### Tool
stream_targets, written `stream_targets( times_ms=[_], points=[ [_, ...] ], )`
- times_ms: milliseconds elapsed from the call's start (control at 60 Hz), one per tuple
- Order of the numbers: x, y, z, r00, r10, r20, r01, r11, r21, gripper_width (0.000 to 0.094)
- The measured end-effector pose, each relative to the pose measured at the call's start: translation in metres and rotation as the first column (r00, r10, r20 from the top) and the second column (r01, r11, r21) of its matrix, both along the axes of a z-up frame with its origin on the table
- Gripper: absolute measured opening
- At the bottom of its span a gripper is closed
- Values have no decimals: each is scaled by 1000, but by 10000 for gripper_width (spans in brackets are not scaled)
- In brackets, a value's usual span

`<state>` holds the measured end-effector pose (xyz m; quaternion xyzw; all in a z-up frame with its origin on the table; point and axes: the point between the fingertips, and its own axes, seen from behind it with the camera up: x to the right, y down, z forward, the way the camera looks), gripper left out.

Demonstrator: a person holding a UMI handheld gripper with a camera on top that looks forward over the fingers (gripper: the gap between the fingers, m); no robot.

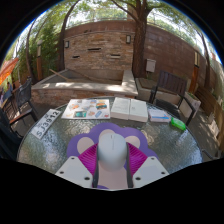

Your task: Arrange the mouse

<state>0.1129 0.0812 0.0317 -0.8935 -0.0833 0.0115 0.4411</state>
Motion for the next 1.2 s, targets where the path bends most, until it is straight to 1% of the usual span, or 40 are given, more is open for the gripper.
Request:
stream_targets(
  times_ms=[50, 67, 117, 183, 217, 267, 283, 317, 333, 417, 550, 717, 833, 967, 1200],
  points=[
    [-2, 4, -18, 1000, 2, 3, -2, 999, -39, 410],
    [-1, 0, -32, 1000, 0, 5, 0, 999, -53, 430],
    [0, -2, -46, 1000, -4, 12, 5, 995, -96, 474],
    [0, 2, -40, 1000, -6, 5, 6, 997, -78, 542],
    [-3, -1, -34, 1000, -1, 2, 2, 997, -76, 646],
    [-4, -3, -21, 1000, 2, -3, -3, 997, -75, 842],
    [-4, -5, -17, 1000, 2, -4, -2, 997, -73, 858],
    [-4, -10, -5, 1000, -8, -4, 8, 998, -64, 821],
    [-4, -14, 1, 1000, -14, -4, 14, 998, -58, 817],
    [-5, -36, 39, 999, -37, -3, 37, 999, -31, 845],
    [-9, -93, 102, 996, -88, 11, 88, 996, 11, 846],
    [-18, -175, 155, 988, -154, 21, 153, 987, 54, 843],
    [-26, -227, 172, 983, -180, 35, 177, 982, 64, 853],
    [-36, -271, 180, 982, -185, 47, 181, 981, 65, 862],
    [-37, -299, 189, 980, -192, 56, 188, 980, 71, 860]
  ],
)
